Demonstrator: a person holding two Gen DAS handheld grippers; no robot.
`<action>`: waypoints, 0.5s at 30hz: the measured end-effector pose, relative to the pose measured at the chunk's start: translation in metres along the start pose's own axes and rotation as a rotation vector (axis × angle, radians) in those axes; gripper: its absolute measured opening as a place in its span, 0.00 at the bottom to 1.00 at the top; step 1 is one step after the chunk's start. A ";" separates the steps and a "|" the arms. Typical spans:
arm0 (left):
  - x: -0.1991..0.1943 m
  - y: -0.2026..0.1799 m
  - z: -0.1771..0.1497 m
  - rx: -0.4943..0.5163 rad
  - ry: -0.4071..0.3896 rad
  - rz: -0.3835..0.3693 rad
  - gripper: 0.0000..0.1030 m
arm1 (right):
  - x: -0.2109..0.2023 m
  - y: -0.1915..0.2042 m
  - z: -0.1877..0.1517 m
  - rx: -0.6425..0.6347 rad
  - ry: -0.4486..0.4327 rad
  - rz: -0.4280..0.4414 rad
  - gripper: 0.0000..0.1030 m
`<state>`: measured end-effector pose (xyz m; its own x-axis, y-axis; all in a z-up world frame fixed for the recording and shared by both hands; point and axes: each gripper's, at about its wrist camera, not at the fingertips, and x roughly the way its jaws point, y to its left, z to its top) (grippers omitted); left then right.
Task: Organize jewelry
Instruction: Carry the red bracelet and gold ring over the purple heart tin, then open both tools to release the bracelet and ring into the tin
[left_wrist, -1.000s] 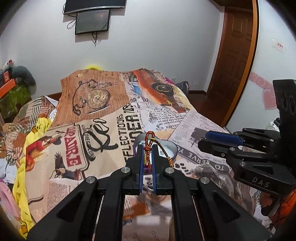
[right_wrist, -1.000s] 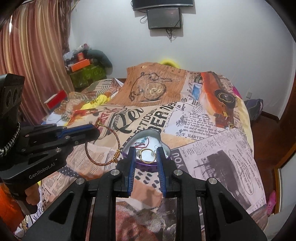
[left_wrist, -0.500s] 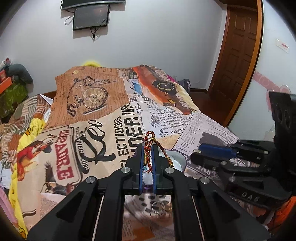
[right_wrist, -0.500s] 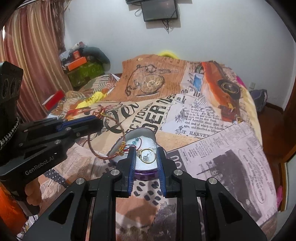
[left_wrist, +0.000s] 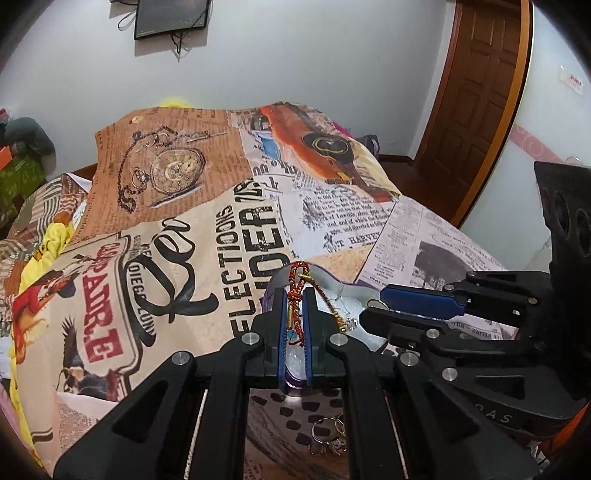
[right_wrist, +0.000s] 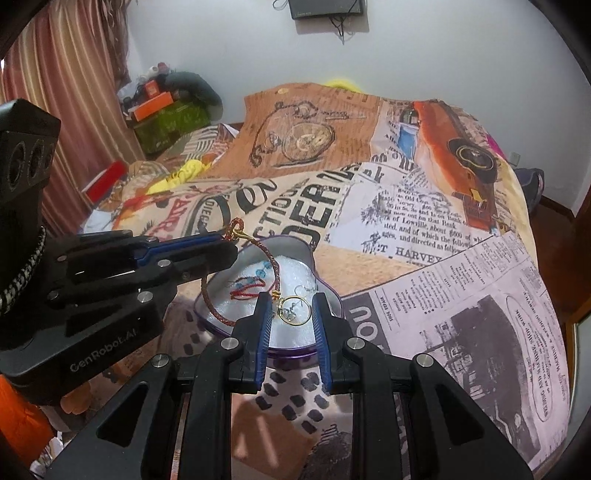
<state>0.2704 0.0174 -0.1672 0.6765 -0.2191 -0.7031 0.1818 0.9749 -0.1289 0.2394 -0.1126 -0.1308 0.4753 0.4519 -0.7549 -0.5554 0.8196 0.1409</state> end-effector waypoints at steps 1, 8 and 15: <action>0.001 0.000 0.000 -0.002 0.003 -0.002 0.06 | 0.001 0.000 0.001 0.001 0.005 -0.002 0.19; 0.003 -0.001 -0.004 0.006 0.010 -0.013 0.06 | 0.005 -0.002 0.000 0.001 0.021 -0.015 0.20; -0.001 0.001 -0.005 0.003 0.011 -0.006 0.06 | 0.005 -0.002 0.001 -0.002 0.020 -0.019 0.20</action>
<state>0.2663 0.0192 -0.1704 0.6676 -0.2243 -0.7099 0.1882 0.9734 -0.1306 0.2435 -0.1115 -0.1349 0.4720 0.4288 -0.7703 -0.5478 0.8272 0.1248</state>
